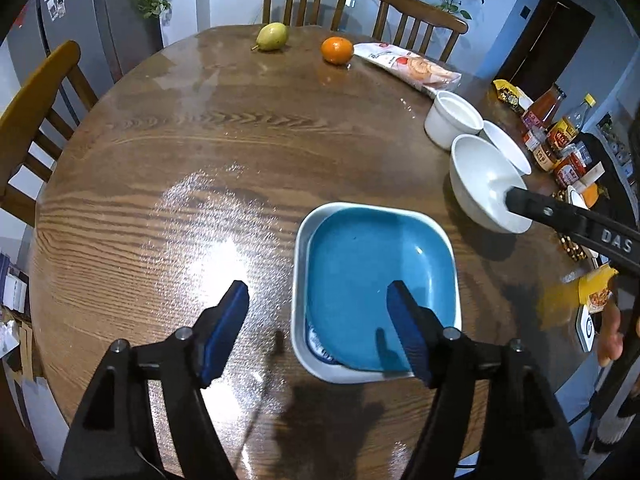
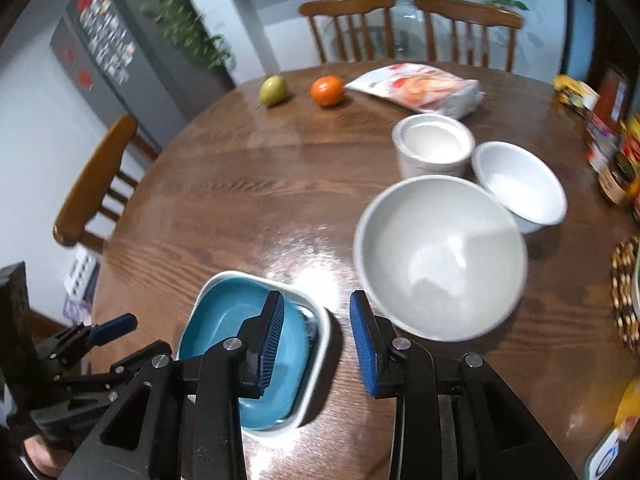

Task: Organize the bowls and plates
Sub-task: 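Move the left tool to the large white bowl and grasp its rim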

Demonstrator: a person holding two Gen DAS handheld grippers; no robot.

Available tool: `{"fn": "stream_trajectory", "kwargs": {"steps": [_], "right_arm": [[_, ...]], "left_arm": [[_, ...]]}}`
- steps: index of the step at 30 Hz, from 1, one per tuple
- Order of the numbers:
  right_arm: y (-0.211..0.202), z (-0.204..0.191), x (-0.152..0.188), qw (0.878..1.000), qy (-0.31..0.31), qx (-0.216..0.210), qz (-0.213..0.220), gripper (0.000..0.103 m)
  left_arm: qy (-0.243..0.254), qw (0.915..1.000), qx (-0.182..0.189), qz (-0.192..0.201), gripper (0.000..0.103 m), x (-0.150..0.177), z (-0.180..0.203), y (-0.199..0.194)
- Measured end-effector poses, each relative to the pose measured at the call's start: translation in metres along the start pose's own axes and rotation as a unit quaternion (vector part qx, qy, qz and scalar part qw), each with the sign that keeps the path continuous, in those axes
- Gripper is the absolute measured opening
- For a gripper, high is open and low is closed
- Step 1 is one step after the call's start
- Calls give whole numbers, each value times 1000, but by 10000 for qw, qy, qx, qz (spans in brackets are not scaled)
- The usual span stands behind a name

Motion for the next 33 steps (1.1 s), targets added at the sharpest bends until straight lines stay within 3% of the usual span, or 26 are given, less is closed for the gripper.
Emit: {"fn": "stream_trajectory", "kwargs": {"steps": [8,12,17,21,28,33], "right_arm": [[-26,55,12,9964,796,159,226,36],[-35,78,19,9928,1141,214,310,53],[-46,96,20,9892,1361,280,463,56],[-52,112,22,9864,1525,304,528,64],[-51,134,21,9828,1740,273,550,67],[-40,144,16,9827,1791,219,420,69]], "left_arm": [[155,9998,79,-5,85,-12,27,3],[360,9993,115,29,87,-22,46,5],[610,9979,200,128,102,-38,75,11],[767,9965,298,142,102,-50,99,19],[935,9954,125,140,102,-79,125,49],[899,9959,76,-88,102,-90,132,75]]}}
Point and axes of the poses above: each gripper's, at about its wrist camera, not at the fingertips, and y roughly the way its jaws point, z to its right, x to its underside, the point moved 10 cm from there along y, roughly the way its jaws point
